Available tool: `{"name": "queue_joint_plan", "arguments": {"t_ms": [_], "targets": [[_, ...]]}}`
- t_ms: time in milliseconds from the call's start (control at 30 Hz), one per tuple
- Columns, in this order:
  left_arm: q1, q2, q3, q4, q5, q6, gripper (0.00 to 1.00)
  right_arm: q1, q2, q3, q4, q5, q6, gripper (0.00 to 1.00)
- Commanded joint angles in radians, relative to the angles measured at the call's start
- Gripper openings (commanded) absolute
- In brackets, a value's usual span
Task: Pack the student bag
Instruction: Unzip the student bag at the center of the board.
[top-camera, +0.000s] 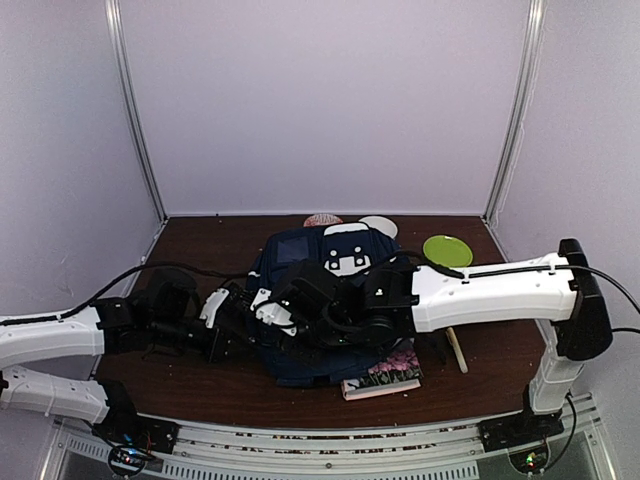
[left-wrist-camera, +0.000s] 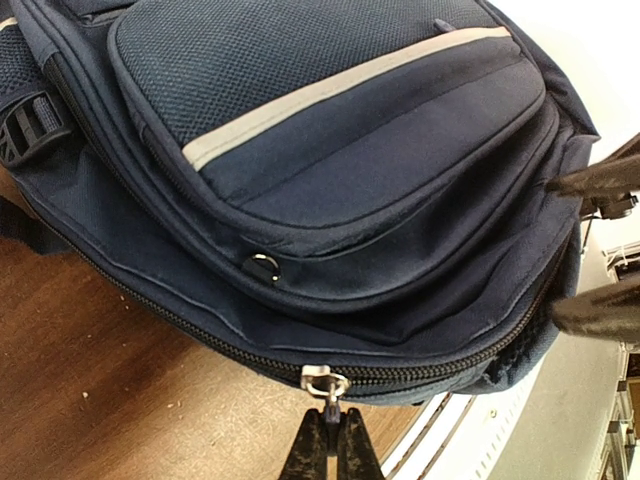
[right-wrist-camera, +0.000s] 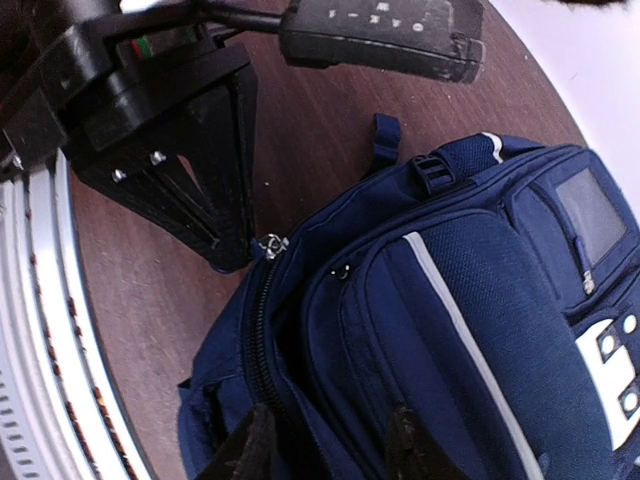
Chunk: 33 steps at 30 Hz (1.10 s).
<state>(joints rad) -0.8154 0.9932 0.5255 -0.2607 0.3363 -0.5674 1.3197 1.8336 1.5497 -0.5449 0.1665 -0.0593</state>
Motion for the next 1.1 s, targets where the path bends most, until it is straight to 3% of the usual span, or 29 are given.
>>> {"name": "queue_joint_plan", "arguments": {"t_ms": [0, 100, 267, 367, 500, 700, 1067], "targets": [[-0.008, -0.009, -0.012, 0.07, 0.007, -0.02, 0.0, 0.002, 0.023, 0.024, -0.017, 0.068, -0.015, 0.28], [-0.007, -0.015, -0.012, 0.071, 0.001, -0.023, 0.0, 0.001, 0.016, 0.021, -0.029, 0.061, -0.022, 0.21], [-0.007, -0.01, -0.009, 0.067, 0.005, -0.026, 0.0, 0.002, -0.038, -0.04, 0.036, -0.031, -0.019, 0.48], [-0.007, -0.014, -0.006, 0.067, 0.006, -0.03, 0.0, 0.002, -0.01, -0.013, 0.005, -0.017, -0.017, 0.49], [-0.007, -0.028, -0.013, 0.066, 0.006, -0.033, 0.0, 0.002, 0.033, 0.011, -0.044, 0.049, -0.011, 0.39], [-0.007, -0.042, -0.029, 0.067, 0.001, -0.047, 0.0, 0.002, 0.021, -0.009, -0.04, 0.052, -0.009, 0.0], [-0.004, 0.017, -0.027, 0.06, -0.136, -0.079, 0.0, 0.001, -0.23, -0.257, 0.099, -0.077, -0.025, 0.0]]}}
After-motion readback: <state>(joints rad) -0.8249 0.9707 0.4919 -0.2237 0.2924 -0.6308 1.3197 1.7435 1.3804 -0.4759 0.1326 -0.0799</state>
